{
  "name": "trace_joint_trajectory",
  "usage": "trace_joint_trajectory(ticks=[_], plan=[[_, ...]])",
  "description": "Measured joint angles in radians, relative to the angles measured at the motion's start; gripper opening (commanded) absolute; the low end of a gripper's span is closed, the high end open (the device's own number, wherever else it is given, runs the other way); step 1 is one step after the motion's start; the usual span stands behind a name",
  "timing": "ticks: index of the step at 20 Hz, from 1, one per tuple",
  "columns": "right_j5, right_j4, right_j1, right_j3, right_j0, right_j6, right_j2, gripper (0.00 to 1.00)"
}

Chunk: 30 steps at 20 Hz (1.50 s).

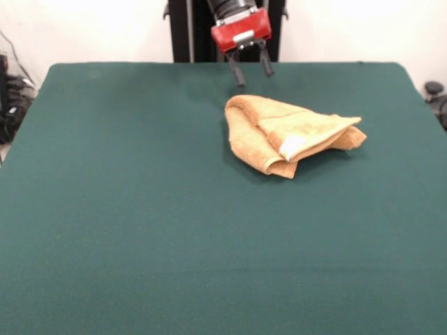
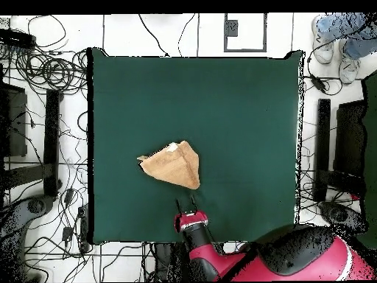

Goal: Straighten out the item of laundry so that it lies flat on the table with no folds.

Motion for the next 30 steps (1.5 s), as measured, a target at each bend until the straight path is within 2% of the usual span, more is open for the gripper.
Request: trace_joint_trajectory(ticks=[30], plan=[[-0.028, -0.003, -0.009, 0.024, -0.035, 0.0, 0.0, 1.0]])
